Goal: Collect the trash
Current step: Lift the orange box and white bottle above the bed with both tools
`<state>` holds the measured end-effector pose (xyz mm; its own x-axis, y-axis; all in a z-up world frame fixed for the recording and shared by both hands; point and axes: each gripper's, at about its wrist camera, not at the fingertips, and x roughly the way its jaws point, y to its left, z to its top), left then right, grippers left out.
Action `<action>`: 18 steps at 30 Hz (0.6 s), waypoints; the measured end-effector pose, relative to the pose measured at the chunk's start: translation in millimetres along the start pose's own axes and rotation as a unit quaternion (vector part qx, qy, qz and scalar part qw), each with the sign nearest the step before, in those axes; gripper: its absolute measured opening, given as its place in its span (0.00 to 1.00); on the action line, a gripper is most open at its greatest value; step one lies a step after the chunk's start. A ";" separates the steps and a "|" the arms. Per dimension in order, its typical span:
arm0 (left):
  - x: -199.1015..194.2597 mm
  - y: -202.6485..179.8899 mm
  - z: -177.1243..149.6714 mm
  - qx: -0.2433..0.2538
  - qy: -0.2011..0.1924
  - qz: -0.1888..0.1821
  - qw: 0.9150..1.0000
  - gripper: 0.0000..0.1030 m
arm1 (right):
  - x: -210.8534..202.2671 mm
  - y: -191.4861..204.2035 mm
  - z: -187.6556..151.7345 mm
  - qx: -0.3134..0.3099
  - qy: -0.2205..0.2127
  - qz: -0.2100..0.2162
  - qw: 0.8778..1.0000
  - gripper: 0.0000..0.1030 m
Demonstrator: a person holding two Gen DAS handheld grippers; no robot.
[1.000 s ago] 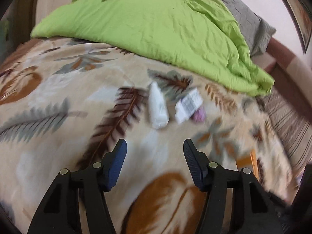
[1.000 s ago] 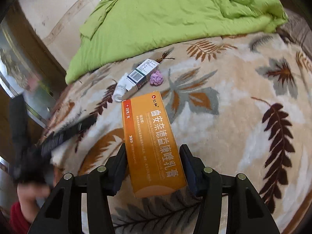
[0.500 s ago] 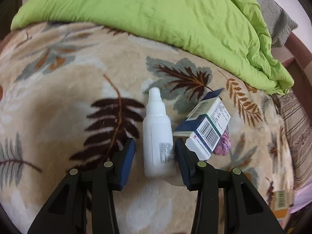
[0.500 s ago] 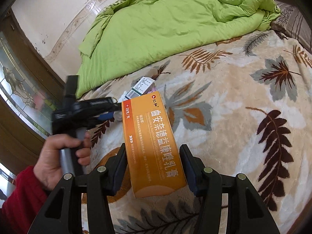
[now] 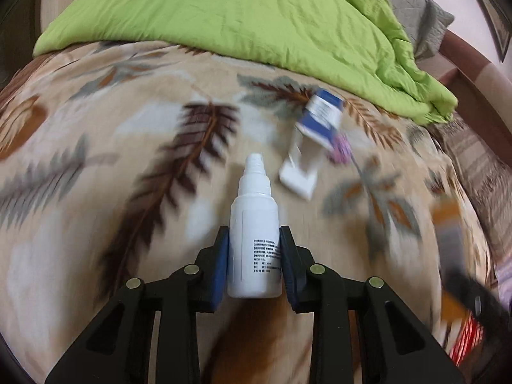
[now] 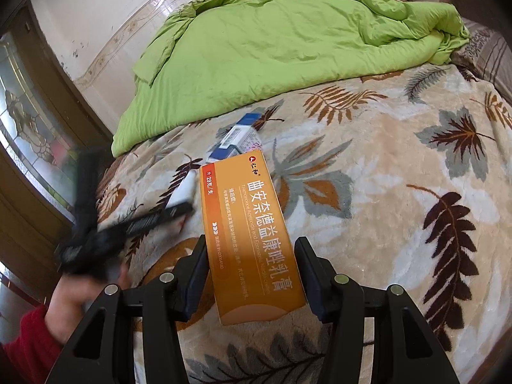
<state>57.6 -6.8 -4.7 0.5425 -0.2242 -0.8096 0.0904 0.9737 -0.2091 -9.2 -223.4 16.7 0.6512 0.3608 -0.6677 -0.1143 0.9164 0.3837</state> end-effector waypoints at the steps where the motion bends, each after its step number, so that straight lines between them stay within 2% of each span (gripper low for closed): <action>1: -10.1 0.3 -12.4 0.002 -0.003 -0.002 1.000 0.28 | 0.3 0.9 -0.7 -0.003 0.001 -0.002 1.000 0.56; 4: -31.3 -1.1 -37.6 0.008 -0.009 0.001 1.000 0.28 | 1.1 1.9 -4.1 -0.005 0.009 -0.002 1.000 0.56; 8: -54.5 2.3 -70.7 -0.026 -0.016 -0.003 1.000 0.28 | -3.3 3.4 -10.5 -0.002 0.013 -0.002 1.000 0.56; 10: -61.3 -5.1 -84.3 -0.013 -0.023 0.011 1.000 0.28 | -7.7 5.7 -16.6 -0.004 0.015 -0.002 1.000 0.56; 13: -59.5 -11.3 -86.8 0.004 -0.023 0.025 0.999 0.28 | -7.9 8.3 -30.3 -0.006 0.039 -0.005 0.999 0.56; 15: -56.9 -8.9 -84.5 -0.003 -0.028 0.022 0.999 0.28 | -5.6 12.9 -37.6 -0.018 0.056 -0.009 0.998 0.56; 18: -53.4 -6.8 -83.8 -0.003 -0.031 0.017 0.999 0.28 | -6.1 22.8 -41.2 -0.053 0.049 -0.029 0.997 0.56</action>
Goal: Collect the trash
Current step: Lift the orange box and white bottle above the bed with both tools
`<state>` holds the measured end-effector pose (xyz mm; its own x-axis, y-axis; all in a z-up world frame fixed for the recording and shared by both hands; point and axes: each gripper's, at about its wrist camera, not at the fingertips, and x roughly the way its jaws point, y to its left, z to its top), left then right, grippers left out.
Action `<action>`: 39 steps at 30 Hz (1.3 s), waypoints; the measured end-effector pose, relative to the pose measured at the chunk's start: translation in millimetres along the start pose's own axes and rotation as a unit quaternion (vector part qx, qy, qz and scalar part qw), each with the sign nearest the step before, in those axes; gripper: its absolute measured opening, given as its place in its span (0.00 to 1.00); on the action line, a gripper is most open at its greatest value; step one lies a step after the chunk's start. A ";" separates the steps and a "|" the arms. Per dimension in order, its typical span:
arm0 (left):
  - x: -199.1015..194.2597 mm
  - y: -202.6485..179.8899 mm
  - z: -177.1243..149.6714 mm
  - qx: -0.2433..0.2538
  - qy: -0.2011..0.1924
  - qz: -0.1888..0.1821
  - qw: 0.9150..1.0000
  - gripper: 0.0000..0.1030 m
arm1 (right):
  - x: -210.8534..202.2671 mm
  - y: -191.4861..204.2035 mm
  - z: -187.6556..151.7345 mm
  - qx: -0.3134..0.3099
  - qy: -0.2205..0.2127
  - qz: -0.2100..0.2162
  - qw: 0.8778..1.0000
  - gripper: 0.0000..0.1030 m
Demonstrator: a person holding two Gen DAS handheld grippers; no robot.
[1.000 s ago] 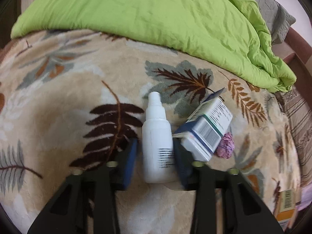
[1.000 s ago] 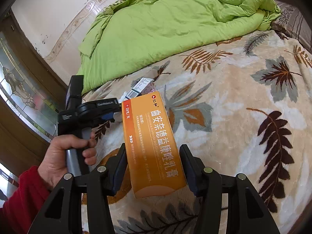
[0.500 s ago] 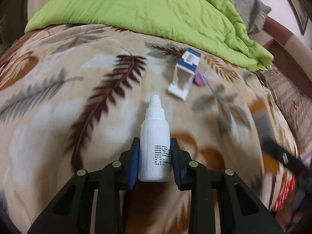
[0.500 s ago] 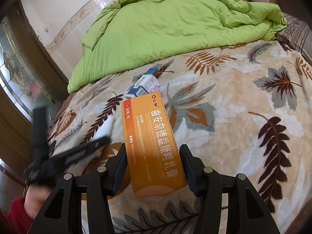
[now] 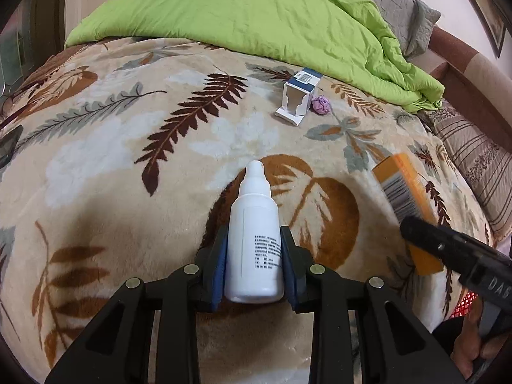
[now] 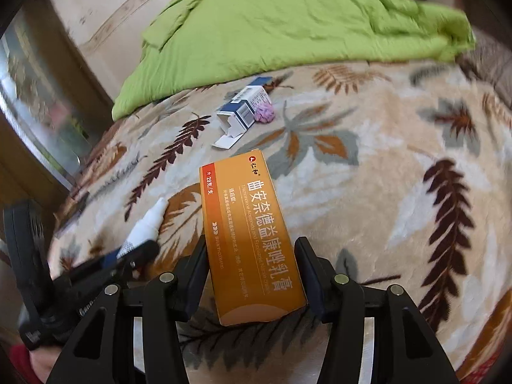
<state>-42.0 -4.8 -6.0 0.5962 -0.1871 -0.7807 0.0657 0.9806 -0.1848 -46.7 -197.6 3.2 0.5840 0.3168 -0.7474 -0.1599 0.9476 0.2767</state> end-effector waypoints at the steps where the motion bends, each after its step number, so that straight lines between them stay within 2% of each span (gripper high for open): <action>1: 0.2 0.8 -0.4 0.001 -0.001 -0.001 1.000 0.28 | 2.5 1.4 -0.8 -0.006 0.005 -0.003 1.000 0.56; 4: 2.4 3.3 -1.0 0.001 -0.005 -0.011 1.000 0.29 | 9.3 2.5 -0.7 -0.013 0.014 -0.015 1.000 0.56; 7: 3.7 5.6 -0.8 0.000 -0.001 -0.032 0.999 0.35 | 17.3 3.1 -1.5 -0.014 0.030 -0.020 0.999 0.56; 17: 5.2 1.7 -2.0 0.013 -0.002 -0.026 1.000 0.37 | 25.0 17.2 -6.8 -0.063 0.042 -0.056 0.996 0.56; 19: 3.4 1.8 -2.6 0.012 -0.010 -0.023 1.000 0.36 | 25.0 17.3 -7.2 -0.065 0.043 -0.058 0.995 0.56; 21: 1.8 3.2 -2.8 0.011 -0.017 -0.012 1.000 0.29 | 25.4 17.5 -7.4 -0.066 0.043 -0.059 0.995 0.56; 24: -2.2 4.2 -2.7 0.009 -0.027 -0.012 1.000 0.28 | 25.1 18.2 -7.7 -0.068 0.042 -0.061 0.995 0.56; 29: -14.6 -4.4 -4.4 0.031 -0.066 0.015 0.997 0.28 | 18.1 17.8 -6.5 -0.066 0.023 -0.053 0.996 0.56; 33: -29.2 -8.6 -3.0 0.045 -0.113 0.049 0.991 0.28 | 8.1 19.5 -4.8 -0.067 -0.005 -0.045 0.997 0.56; 36: -28.6 -7.3 -2.3 0.047 -0.115 0.076 0.989 0.28 | 6.2 20.2 -3.2 -0.067 -0.012 -0.044 0.997 0.56; 39: -26.7 -3.2 -1.2 0.039 -0.109 0.085 0.990 0.28 | 6.8 19.9 -2.5 -0.064 -0.012 -0.045 0.997 0.56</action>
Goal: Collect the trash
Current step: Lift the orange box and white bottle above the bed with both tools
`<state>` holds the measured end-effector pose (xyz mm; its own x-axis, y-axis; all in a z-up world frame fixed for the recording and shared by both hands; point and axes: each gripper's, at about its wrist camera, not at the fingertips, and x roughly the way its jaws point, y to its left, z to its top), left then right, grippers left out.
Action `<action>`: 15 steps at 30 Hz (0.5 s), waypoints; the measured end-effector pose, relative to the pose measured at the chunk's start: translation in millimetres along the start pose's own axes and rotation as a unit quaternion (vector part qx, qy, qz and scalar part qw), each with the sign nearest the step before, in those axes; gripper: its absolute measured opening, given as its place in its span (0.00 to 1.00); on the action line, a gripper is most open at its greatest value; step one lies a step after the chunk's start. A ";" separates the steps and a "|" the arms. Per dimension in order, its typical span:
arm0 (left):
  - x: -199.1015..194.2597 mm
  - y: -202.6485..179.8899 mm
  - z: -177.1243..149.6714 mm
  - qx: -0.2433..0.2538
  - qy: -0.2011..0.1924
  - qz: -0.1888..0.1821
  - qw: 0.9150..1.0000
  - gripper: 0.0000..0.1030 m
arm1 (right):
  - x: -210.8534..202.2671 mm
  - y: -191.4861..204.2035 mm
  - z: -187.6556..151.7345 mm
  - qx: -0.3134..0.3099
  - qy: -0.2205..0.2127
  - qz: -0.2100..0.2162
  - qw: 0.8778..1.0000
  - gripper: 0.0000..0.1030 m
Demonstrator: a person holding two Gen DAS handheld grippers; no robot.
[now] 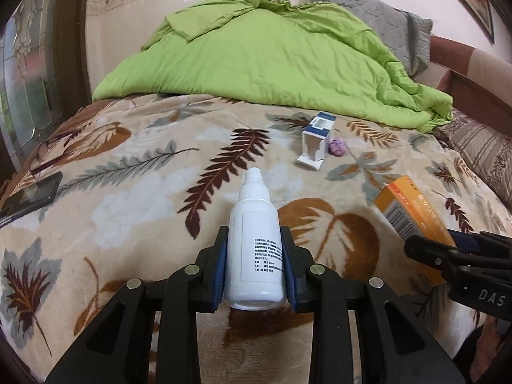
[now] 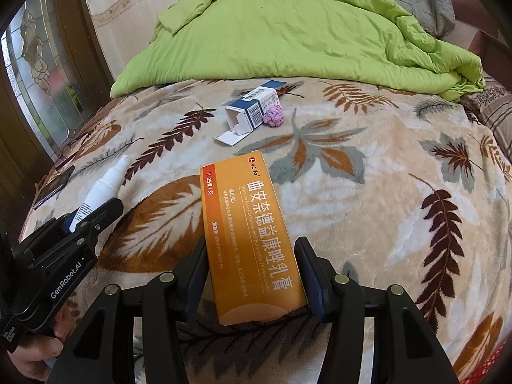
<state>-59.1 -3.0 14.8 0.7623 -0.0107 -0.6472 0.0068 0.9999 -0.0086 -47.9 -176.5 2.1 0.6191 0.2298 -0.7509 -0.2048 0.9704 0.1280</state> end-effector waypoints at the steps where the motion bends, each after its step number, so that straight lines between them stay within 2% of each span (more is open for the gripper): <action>1: 0.6 0.8 -0.5 0.000 0.001 0.003 1.000 0.28 | -0.2 -0.2 0.3 0.001 -0.001 0.001 1.000 0.56; 15: -0.7 -3.9 -2.0 0.021 -0.005 0.019 1.000 0.28 | -0.5 -1.4 0.5 0.004 -0.002 0.002 1.000 0.56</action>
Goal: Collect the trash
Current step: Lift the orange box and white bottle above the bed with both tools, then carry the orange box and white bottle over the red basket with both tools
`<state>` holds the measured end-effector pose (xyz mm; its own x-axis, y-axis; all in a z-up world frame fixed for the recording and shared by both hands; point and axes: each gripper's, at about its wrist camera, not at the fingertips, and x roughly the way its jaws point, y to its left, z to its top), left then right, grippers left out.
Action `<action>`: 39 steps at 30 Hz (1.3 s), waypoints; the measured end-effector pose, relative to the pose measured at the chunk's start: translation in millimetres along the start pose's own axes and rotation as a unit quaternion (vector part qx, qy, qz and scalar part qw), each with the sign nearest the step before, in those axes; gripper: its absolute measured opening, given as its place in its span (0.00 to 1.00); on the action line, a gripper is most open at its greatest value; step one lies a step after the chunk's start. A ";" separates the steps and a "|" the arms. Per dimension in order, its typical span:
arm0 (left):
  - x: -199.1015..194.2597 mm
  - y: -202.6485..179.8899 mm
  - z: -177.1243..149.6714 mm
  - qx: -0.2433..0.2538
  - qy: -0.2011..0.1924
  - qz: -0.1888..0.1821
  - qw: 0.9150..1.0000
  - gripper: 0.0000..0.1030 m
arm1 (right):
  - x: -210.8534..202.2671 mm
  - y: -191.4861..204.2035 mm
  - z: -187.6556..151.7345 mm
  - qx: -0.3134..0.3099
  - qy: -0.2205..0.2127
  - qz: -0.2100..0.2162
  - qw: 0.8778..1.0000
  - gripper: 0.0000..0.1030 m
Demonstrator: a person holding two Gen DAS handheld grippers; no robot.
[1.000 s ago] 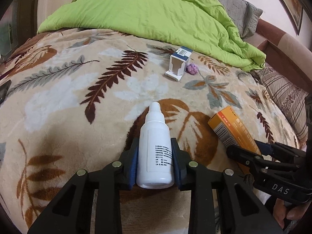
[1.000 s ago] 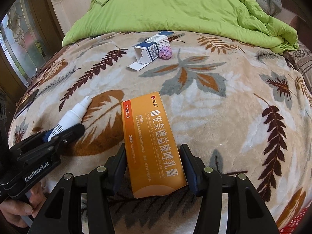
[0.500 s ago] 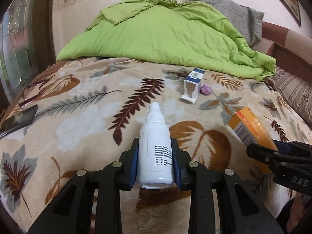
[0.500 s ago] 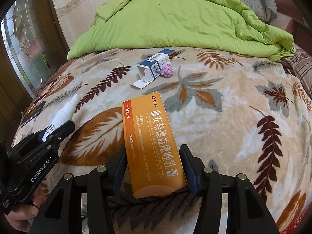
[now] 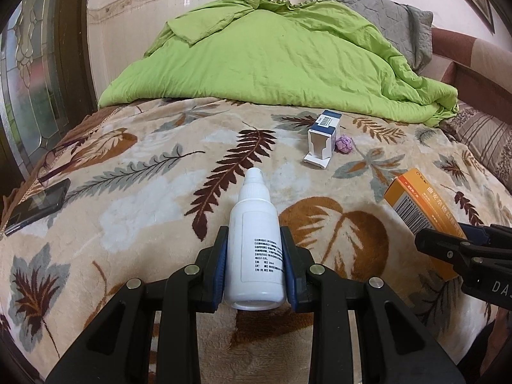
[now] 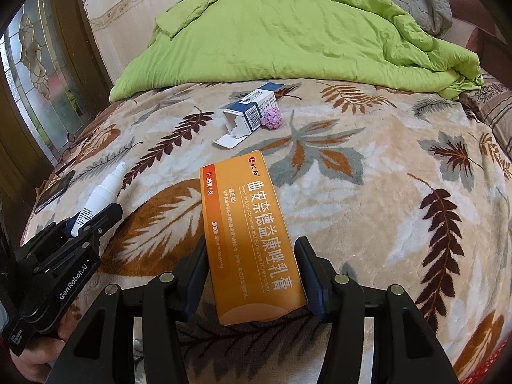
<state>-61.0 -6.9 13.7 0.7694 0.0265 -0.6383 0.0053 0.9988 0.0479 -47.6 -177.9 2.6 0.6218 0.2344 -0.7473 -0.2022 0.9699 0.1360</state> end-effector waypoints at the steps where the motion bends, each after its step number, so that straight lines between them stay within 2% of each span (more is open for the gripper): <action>1: -0.2 -0.4 0.0 0.001 -0.001 0.000 1.000 0.28 | -0.1 0.0 0.2 0.000 0.000 0.000 1.000 0.56; 39: -4.5 -18.2 -2.5 0.038 -0.009 -0.001 0.999 0.28 | -4.1 -3.9 0.4 0.011 -0.006 0.000 1.000 0.56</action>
<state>-66.1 -25.1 13.8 0.7805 0.0230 -0.6247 0.0551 0.9929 0.1054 -49.1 -182.6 5.4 0.6307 0.2350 -0.7396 -0.1858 0.9710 0.1501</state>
